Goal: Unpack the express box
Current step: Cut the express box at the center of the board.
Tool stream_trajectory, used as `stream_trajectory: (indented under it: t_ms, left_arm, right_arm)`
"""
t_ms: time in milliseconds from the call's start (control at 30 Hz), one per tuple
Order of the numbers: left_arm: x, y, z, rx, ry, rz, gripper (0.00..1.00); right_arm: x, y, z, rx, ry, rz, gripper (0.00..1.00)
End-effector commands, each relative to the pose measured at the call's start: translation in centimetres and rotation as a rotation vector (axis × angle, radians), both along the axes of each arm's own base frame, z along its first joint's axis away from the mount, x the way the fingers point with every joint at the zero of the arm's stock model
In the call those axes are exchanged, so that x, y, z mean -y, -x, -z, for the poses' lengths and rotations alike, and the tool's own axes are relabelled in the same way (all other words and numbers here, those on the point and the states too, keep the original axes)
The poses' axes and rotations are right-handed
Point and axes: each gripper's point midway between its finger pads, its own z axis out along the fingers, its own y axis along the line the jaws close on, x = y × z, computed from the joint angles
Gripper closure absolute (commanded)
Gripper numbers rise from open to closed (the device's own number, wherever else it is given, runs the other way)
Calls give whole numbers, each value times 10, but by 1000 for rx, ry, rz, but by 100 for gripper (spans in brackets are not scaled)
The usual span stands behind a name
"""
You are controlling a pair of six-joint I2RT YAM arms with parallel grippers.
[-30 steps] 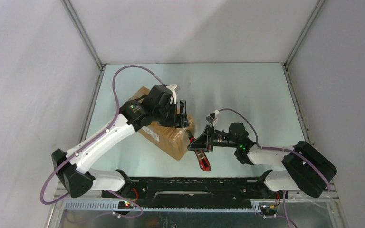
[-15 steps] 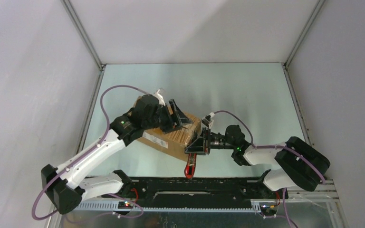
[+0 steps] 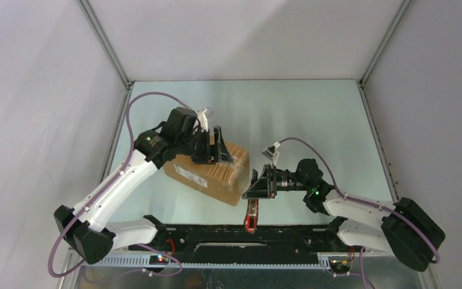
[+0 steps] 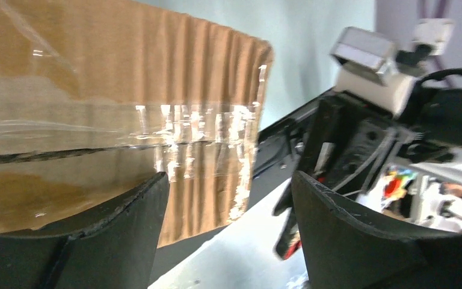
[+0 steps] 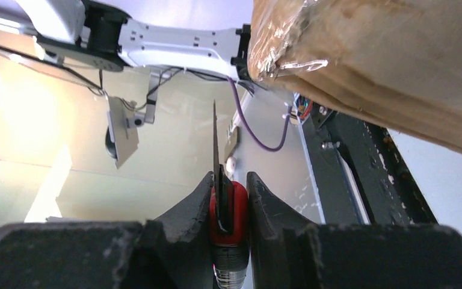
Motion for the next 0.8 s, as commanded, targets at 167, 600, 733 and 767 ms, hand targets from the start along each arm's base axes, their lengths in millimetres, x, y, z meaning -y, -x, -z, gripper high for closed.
stream_trajectory:
  t_ms: [167, 600, 733, 767]
  left_arm:
    - [-58, 6, 16, 24, -255, 140, 16]
    - [25, 39, -84, 229, 212, 286, 22]
    - [34, 57, -82, 240, 263, 393, 29]
    - [37, 62, -84, 237, 299, 422, 30]
  right_arm:
    - [6, 28, -5, 104, 39, -157, 100]
    - [0, 52, -64, 318, -58, -279, 100]
    - [-1, 60, -80, 343, -72, -310, 100]
    - [-2, 62, -83, 348, -73, -318, 100]
